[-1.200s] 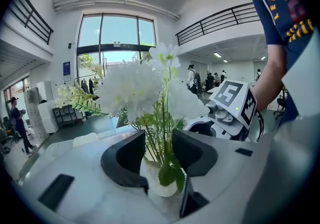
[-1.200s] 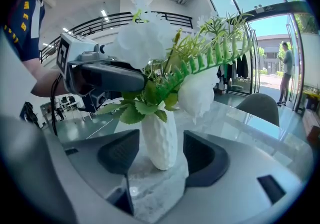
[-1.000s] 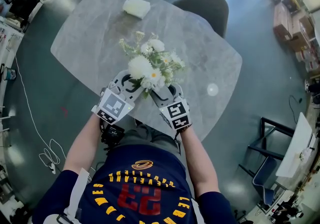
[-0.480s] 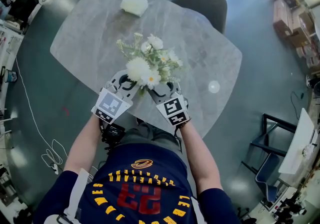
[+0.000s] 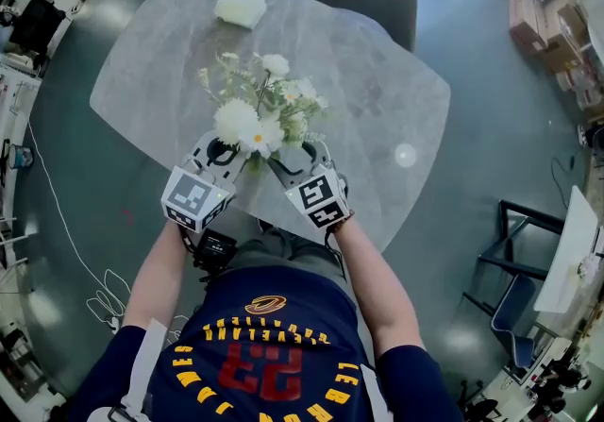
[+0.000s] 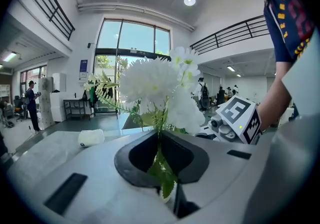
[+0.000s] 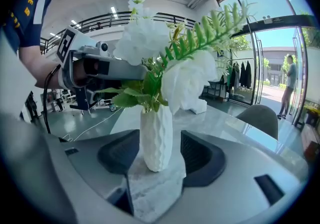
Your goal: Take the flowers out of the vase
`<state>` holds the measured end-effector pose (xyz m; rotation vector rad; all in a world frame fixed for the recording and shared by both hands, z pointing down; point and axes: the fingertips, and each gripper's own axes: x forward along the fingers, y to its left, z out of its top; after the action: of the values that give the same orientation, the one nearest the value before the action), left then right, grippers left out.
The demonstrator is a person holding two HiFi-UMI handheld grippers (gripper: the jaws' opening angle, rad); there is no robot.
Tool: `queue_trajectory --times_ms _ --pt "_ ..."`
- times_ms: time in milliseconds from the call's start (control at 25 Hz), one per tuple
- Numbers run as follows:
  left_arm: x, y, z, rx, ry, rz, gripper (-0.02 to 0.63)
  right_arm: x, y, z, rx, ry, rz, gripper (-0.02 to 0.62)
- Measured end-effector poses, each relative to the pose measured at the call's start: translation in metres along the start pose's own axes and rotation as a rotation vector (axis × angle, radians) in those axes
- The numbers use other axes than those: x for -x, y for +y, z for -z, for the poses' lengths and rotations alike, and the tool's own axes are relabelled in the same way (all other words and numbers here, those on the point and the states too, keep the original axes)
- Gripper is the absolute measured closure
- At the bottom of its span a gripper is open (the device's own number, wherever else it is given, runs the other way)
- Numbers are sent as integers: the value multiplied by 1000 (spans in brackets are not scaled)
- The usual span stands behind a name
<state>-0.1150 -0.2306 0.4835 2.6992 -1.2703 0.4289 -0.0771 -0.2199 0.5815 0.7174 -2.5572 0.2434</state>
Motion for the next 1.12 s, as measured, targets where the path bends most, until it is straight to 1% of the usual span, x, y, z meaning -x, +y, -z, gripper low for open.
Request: queue_trajectory --times_ms 120,280,360,560,760,920,1120 --pt "12 15 -3 12 -20 -19 580 -8 6 -7 5 -4 -2 341" --pt "17 30 -8 51 -32 -41 580 -14 3 -18 7 -13 -6 342" --pt "16 28 -8 63 -28 -46 580 -13 3 -18 -2 -33 -16 342" --pt "10 15 -9 54 -17 -50 580 -2 2 -13 -9 -49 -32 342" --pt "13 15 -13 47 -20 -67 580 1 3 -14 -7 -54 -41 342" --pt "22 25 -16 58 -34 -81 580 -4 6 -19 -1 -56 -50 342" --pt "23 25 -17 74 -54 -100 580 -1 6 -17 17 -58 -74 342"
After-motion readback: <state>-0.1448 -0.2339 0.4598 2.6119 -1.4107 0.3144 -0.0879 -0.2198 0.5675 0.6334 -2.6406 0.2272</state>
